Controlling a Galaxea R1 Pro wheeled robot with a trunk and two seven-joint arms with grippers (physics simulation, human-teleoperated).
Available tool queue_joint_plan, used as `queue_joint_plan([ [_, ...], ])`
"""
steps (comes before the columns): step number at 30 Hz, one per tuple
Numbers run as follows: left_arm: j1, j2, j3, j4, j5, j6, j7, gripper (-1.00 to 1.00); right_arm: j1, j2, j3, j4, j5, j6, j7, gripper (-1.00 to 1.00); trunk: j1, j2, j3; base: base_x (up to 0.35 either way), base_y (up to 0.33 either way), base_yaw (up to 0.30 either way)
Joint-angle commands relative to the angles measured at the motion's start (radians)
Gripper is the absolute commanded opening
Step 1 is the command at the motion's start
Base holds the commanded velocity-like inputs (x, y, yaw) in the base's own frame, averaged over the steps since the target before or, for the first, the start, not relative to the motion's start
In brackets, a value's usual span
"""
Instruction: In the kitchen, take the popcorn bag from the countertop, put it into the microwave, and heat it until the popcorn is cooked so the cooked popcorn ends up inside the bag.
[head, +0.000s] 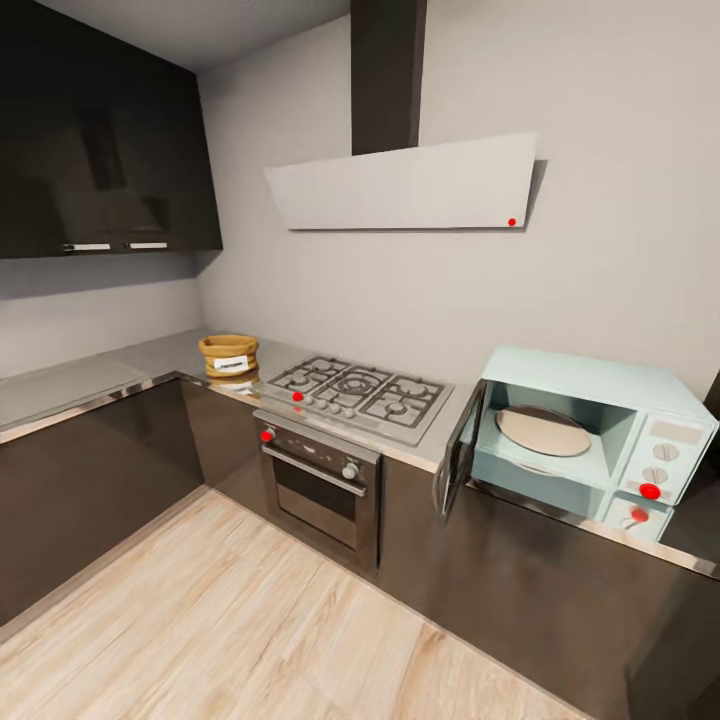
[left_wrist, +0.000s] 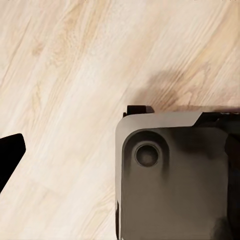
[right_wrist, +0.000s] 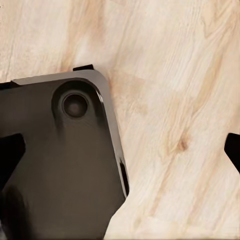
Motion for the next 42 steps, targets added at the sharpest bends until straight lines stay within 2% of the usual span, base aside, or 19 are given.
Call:
queue_joint_plan([
  [1,0.0,0.002,0.001,0.001,0.0,0.0,0.0,1.0,-0.002,0.006,-0.005,0.005,-0.003,-0.008,0.003,1.0,0.0,-0.001,-0.001,0.0,0.0,0.163],
  [3,-0.001,0.004,0.001,0.0,0.0,-0.001,0.0,1.0,-0.002,0.028,-0.007,0.006,-0.004,-0.013,0.004,1.0,0.0,-0.001,-0.001,0.0,0.0,0.222],
  [8,-0.001,0.006,0.001,0.0,0.0,-0.001,0.0,1.0,-0.002,0.039,-0.006,0.006,-0.004,-0.016,0.002,1.0,0.0,-0.001,-0.001,0.0,0.0,0.262],
  [18,-0.001,0.007,0.001,0.001,0.0,-0.001,0.0,1.0,-0.002,0.04,-0.006,0.006,-0.004,-0.016,0.001,1.0,0.0,-0.001,-0.001,0.0,0.0,0.269],
  [23,0.0,0.02,0.002,0.001,0.0,-0.001,0.0,1.0,-0.002,0.04,-0.006,0.006,-0.004,-0.016,0.001,1.0,0.0,-0.001,-0.001,0.0,0.0,0.27],
  [32,0.0,0.021,0.001,0.001,0.0,-0.001,0.0,1.0,-0.002,0.04,-0.006,0.006,-0.004,-0.016,0.001,1.0,0.0,-0.001,-0.001,0.049,0.039,0.269],
  [42,-0.001,0.021,0.001,0.001,0.0,-0.001,0.0,1.0,-0.002,0.04,-0.004,0.006,-0.004,-0.016,0.004,1.0,0.0,-0.001,-0.001,0.191,0.162,0.033],
])
